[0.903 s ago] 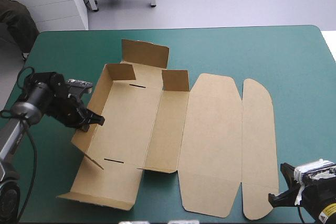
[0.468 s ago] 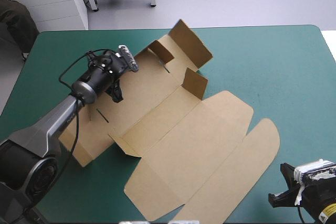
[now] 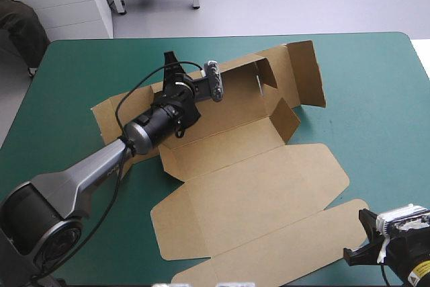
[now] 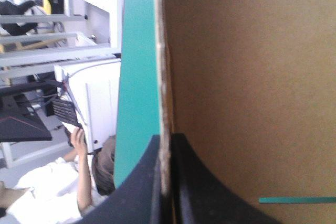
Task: Fold the box
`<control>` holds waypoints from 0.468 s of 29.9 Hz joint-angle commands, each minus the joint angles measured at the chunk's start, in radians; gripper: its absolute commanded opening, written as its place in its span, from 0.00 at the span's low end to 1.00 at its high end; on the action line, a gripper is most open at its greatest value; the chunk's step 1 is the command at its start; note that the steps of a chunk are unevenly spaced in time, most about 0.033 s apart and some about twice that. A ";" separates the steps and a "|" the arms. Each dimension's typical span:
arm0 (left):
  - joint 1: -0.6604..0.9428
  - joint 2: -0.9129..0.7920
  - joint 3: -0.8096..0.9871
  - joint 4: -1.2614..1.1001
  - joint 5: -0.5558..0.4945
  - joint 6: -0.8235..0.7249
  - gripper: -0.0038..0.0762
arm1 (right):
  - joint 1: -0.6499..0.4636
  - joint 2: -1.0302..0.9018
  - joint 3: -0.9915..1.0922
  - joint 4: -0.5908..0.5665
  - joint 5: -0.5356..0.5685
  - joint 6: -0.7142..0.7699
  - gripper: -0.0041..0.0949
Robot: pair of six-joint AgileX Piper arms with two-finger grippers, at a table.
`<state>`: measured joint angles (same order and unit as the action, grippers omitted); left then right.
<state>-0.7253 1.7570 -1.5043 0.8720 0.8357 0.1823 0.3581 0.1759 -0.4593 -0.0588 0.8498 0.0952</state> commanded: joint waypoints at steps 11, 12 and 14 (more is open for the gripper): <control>-0.187 -0.192 0.377 0.897 -0.102 -0.667 0.04 | -0.005 0.014 -0.025 -0.005 -0.064 -0.010 0.02; -0.190 -0.196 0.397 0.927 -0.099 -0.694 0.04 | -0.005 0.014 -0.025 -0.005 -0.064 -0.010 0.02; -0.199 -0.206 0.434 0.930 -0.097 -0.709 0.04 | -0.005 0.014 -0.025 -0.005 -0.064 -0.010 0.02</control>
<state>-0.9092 1.6144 -1.0898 1.6576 0.7033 -0.4594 0.3581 0.1759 -0.4593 -0.0588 0.8498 0.0952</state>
